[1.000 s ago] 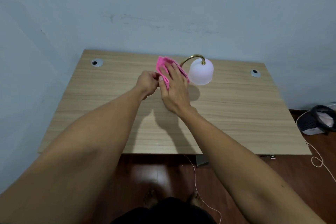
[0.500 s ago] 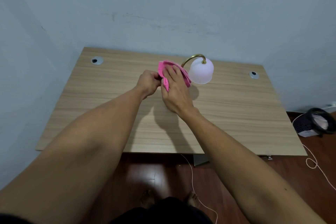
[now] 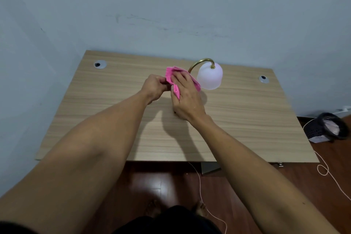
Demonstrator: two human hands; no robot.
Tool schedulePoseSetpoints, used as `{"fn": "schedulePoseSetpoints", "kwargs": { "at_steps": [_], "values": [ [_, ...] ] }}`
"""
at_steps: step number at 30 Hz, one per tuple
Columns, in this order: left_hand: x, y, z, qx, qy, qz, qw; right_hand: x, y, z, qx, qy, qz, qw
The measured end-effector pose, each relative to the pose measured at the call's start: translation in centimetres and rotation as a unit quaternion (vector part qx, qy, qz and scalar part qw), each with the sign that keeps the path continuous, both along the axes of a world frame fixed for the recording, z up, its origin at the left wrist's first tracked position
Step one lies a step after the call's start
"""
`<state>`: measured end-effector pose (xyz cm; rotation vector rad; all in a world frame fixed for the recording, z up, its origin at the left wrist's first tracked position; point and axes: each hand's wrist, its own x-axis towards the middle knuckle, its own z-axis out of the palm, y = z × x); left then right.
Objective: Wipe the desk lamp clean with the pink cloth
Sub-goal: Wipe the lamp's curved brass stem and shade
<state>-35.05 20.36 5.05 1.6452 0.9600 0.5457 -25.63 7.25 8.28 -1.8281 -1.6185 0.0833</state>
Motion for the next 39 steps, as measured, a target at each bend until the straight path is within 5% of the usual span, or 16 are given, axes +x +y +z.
{"fn": "schedulePoseSetpoints", "kwargs": {
  "at_steps": [7, 10, 14, 17, 21, 24, 28, 31, 35, 37, 39],
  "values": [
    [0.0, 0.0, -0.3, 0.004, 0.002, 0.016, 1.000, 0.3, -0.4, 0.5, -0.011, -0.060, 0.026, 0.998],
    [-0.1, -0.2, -0.3, -0.012, -0.015, 0.014, 1.000, 0.0, -0.4, 1.0, -0.004, 0.021, -0.053, 0.998],
    [-0.1, -0.1, -0.5, -0.002, -0.002, 0.014, 1.000, 0.1, -0.4, 0.4, -0.019, -0.038, 0.025, 0.999],
    [-0.1, -0.6, -0.2, -0.010, -0.023, 0.017, 1.000, 0.6, -0.3, 0.6, -0.013, 0.025, -0.031, 0.999],
    [-0.1, -0.5, -0.4, -0.005, -0.006, 0.025, 1.000, 0.2, -0.6, 0.4, 0.003, -0.043, 0.018, 0.999],
    [-0.2, -0.7, -0.1, -0.030, -0.023, 0.030, 0.999, 0.1, -0.4, 0.8, 0.016, 0.050, -0.060, 0.997],
    [-0.3, -0.7, 0.0, -0.015, -0.007, 0.022, 1.000, 0.7, -0.4, 0.0, -0.002, -0.045, 0.034, 0.998],
    [-0.3, -0.8, 0.1, -0.030, -0.031, 0.024, 0.999, 0.8, -0.2, 0.0, 0.007, 0.052, -0.041, 0.998],
    [-0.3, -0.8, 0.0, -0.030, -0.022, 0.022, 0.999, 0.7, -0.9, -0.5, 0.017, 0.043, -0.011, 0.999],
    [-0.3, -0.9, -0.1, -0.042, -0.029, 0.029, 0.998, 1.4, -1.7, -0.6, 0.009, 0.128, -0.054, 0.990],
    [-0.3, -0.9, -0.1, -0.045, -0.029, 0.036, 0.998, 2.6, -2.3, -1.0, -0.040, 0.274, -0.188, 0.942]
  ]
}}
